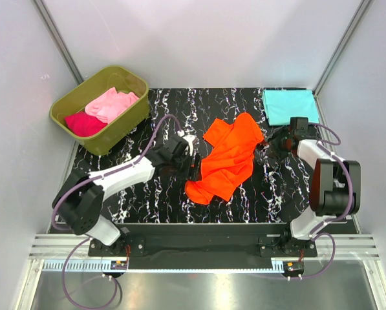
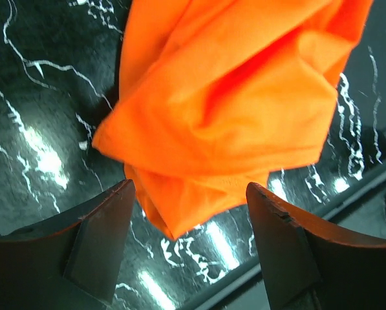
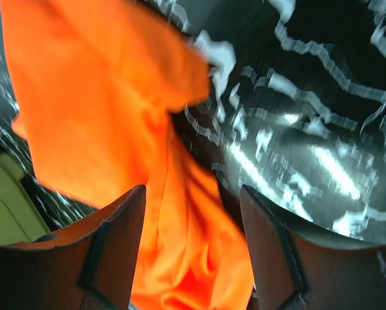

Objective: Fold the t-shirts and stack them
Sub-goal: Flatten the tshirt out

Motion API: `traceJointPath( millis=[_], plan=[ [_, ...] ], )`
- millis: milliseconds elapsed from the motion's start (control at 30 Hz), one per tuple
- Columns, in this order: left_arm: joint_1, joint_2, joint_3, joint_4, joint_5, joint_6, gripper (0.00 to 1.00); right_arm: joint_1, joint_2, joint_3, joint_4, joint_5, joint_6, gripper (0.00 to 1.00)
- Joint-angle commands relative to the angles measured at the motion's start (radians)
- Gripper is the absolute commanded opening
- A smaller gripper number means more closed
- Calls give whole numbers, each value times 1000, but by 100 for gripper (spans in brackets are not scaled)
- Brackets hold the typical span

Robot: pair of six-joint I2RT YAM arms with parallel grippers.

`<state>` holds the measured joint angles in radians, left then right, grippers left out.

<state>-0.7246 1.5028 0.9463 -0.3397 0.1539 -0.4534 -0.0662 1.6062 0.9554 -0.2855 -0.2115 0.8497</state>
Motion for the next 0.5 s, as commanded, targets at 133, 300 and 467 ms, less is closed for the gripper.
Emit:
traceJointPath(
  millis=[133,300,467],
  plan=[
    [-1,85,69,27,-56,65,72,-72,156,52,184,-109,55,65],
    [-1,111,123,5,-65,94,68,-73,216,42,261,-147,78,63],
    [-1,132,164,-25,-59,114,51,-84,279,54,362,-173,86,60]
  ],
)
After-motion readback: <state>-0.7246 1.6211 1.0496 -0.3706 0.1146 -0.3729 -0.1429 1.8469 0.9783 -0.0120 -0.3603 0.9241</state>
